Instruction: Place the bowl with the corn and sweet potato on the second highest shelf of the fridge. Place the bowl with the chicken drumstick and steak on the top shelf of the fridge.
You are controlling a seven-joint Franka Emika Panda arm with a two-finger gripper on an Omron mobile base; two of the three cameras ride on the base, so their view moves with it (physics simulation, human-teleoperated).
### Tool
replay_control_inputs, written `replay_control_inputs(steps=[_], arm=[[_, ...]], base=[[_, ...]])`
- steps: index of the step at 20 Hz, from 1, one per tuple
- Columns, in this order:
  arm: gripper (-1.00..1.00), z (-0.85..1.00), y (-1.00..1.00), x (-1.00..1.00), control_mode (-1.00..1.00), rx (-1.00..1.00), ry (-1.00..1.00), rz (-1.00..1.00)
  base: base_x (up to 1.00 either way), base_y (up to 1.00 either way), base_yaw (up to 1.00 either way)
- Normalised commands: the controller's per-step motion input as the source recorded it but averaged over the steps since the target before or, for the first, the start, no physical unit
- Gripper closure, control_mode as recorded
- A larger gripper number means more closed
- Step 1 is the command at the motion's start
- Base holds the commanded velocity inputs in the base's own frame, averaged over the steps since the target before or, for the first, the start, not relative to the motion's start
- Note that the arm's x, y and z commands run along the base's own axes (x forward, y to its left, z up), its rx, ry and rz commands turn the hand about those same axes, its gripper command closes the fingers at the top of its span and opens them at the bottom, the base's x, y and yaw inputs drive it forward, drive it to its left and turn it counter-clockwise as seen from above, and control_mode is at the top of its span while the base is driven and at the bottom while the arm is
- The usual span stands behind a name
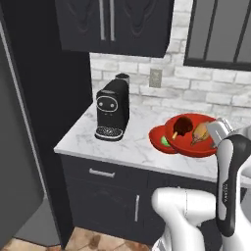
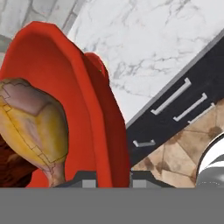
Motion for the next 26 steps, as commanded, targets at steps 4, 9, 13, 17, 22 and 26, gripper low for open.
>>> replay_control_inputs(steps=[4,9,13,17,22,26], arm=[[1.00,0.00,0.00,0.00,1.00,0.00,0.00,0.00],[1.00,0.00,0.00,0.00,1.00,0.00,0.00,0.00],[1.00,0.00,0.00,0.00,1.00,0.00,0.00,0.00],[1.00,0.00,0.00,0.00,1.00,0.00,0.00,0.00],[1.00,0.00,0.00,0.00,1.00,0.00,0.00,0.00],[1.00,0.00,0.00,0.00,1.00,0.00,0.00,0.00]], base=[[-0.18,0.27,0.59],[-0.47,0.23,0.76],[-0.26,0.50,0.81],[-0.24,0.71,0.76],[-0.07,0.94,0.70],[0.16,1.00,0.53]])
